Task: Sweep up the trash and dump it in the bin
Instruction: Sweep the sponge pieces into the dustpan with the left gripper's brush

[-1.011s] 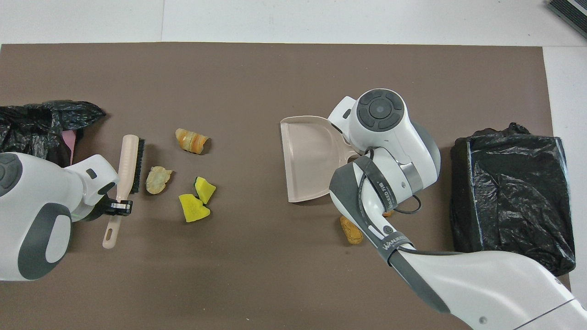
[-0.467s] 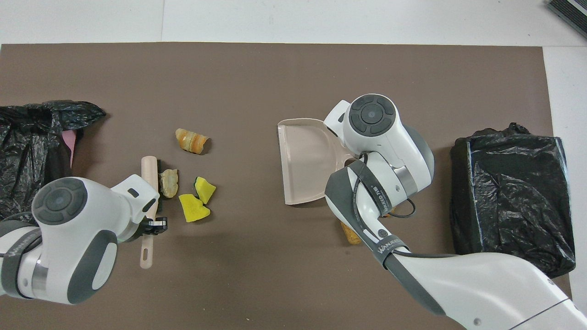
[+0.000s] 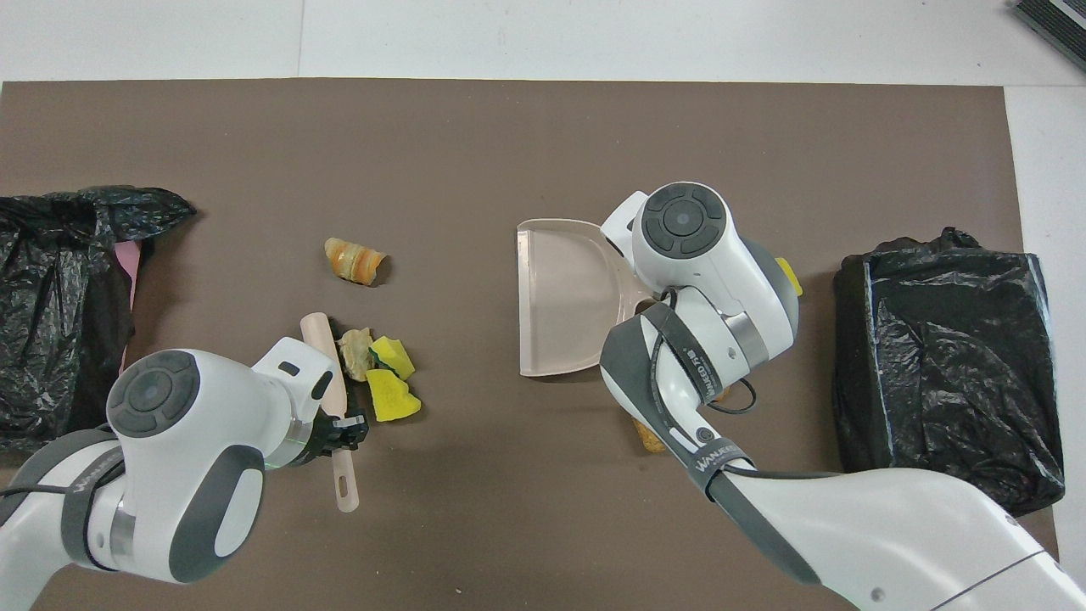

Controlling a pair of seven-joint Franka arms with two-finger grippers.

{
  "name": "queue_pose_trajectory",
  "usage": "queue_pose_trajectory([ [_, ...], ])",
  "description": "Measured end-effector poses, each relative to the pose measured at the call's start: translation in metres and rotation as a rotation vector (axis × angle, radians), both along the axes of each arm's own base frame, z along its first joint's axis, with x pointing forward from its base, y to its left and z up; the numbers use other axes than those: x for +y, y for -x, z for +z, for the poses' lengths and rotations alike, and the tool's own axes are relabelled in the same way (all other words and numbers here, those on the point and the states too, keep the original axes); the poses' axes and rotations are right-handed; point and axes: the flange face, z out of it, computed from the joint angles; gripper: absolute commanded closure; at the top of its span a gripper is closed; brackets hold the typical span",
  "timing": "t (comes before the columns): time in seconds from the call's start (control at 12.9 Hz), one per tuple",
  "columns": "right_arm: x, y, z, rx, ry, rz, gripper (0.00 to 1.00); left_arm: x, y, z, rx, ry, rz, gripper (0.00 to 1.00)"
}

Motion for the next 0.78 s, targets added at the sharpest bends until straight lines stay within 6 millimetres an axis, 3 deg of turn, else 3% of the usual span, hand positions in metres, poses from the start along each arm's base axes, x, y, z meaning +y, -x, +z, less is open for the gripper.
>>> queue_pose_trajectory([
  [0.31, 0.000, 0.000, 0.000, 0.000, 0.000, -0.002, 1.00, -0.048, -0.001, -0.006, -0.034, 0.049, 0.051, 1.00],
  [0.78, 0.000, 0.000, 0.000, 0.000, 0.000, -0.003, 1.00, -0.122, -0.042, -0.006, -0.052, 0.135, 0.061, 1.00],
])
